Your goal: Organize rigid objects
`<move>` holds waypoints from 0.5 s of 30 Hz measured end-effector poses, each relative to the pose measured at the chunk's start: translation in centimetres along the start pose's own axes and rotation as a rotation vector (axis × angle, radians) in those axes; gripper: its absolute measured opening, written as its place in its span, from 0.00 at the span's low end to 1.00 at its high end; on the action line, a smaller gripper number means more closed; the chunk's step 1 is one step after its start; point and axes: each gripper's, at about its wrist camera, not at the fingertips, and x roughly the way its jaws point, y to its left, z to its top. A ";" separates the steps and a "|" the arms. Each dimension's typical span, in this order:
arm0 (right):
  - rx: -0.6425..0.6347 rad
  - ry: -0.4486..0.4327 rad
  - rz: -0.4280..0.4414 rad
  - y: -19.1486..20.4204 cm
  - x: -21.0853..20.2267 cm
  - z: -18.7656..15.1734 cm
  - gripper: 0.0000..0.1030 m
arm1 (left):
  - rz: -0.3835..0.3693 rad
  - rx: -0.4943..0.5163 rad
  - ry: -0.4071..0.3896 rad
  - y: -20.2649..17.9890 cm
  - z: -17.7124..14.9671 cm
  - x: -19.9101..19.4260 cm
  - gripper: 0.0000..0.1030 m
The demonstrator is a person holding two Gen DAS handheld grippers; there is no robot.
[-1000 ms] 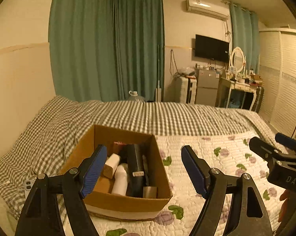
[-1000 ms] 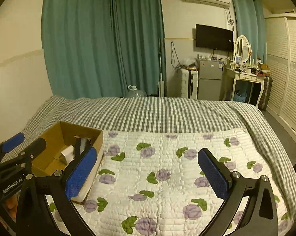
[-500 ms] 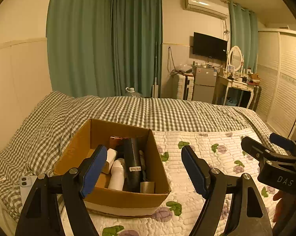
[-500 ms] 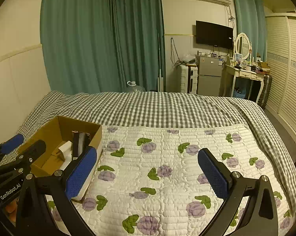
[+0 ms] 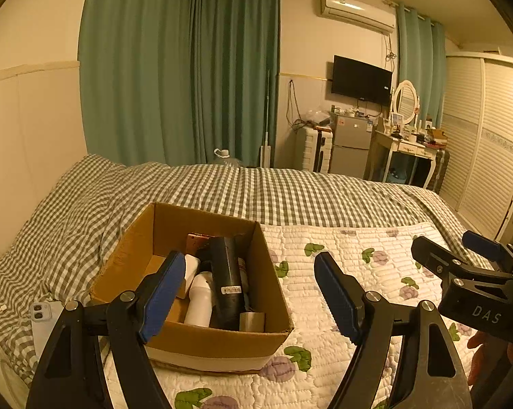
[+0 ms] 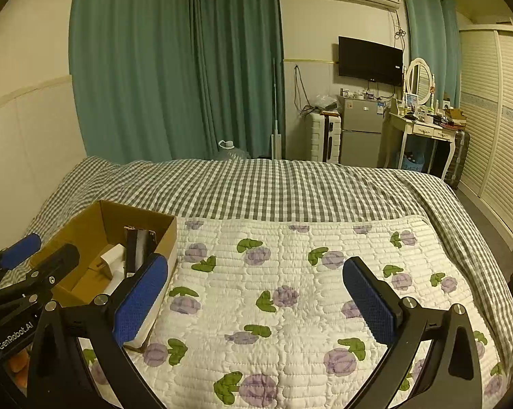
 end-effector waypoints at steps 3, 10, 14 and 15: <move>-0.001 0.003 0.002 0.1 0.0 -0.1 1.00 | 0.000 -0.001 0.002 0.0 0.0 0.0 0.78; 0.001 0.006 -0.014 -0.1 -0.1 -0.2 1.00 | -0.007 -0.006 0.010 0.0 0.0 0.0 0.78; 0.000 0.008 -0.012 -0.1 0.0 -0.2 1.00 | -0.003 -0.003 0.008 0.0 0.0 -0.1 0.78; 0.003 0.009 -0.010 -0.1 0.0 -0.3 1.00 | -0.003 -0.004 0.005 0.0 0.0 -0.2 0.78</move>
